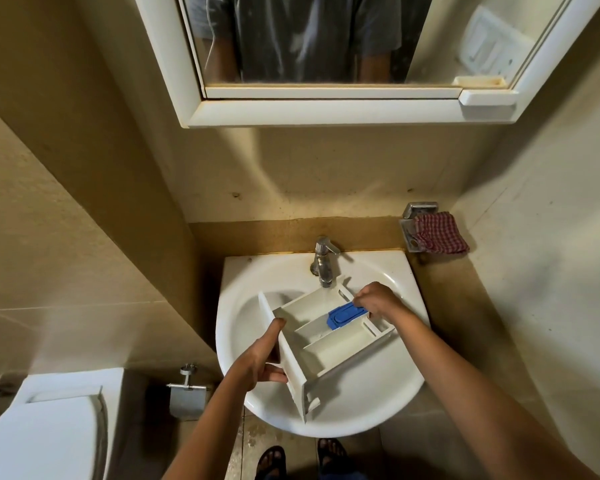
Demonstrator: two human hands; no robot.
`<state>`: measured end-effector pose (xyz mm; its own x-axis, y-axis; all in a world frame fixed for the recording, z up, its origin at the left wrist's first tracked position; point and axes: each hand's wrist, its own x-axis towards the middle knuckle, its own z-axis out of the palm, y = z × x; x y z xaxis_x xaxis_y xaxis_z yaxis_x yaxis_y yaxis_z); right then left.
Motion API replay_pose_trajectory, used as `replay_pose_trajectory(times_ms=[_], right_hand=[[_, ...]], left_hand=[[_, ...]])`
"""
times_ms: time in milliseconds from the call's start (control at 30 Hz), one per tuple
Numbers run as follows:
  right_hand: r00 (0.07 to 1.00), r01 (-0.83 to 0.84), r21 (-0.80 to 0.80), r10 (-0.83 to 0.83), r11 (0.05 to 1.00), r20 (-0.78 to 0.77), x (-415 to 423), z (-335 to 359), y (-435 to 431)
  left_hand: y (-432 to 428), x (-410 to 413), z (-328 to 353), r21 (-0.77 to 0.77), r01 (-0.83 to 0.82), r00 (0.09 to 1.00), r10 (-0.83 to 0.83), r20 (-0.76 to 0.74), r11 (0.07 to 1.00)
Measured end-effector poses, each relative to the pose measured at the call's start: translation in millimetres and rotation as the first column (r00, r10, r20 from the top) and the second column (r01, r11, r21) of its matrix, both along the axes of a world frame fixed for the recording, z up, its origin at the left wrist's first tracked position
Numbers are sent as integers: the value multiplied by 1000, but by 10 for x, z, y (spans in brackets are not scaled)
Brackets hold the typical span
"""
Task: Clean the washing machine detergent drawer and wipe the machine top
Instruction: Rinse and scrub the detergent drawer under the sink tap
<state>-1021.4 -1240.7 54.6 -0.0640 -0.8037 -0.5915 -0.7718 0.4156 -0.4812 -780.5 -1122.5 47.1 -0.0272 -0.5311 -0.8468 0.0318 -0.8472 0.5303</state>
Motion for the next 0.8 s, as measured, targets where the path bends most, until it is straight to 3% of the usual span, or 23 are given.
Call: replay_pose_trajectory(times_ms=[133,367,567,800], right_hand=[[998,50,21,-49,999,-28,-35,66,20],[990,96,55,-101,994,98,-88,179,77],[988,96,24,-98,995,121,-105,325,173],[944,255,-57,-235,965,230,-188,367,239]], left_hand=[[-28,-11,-2,-25,15,1000,-14,18,1000],[-115,-97,-137,18,-32,999,32,5,999],[-171,-160,-289,37,-48,994,52,-97,998],[-284,-221,-426,14,-76,962,77,-261,997]])
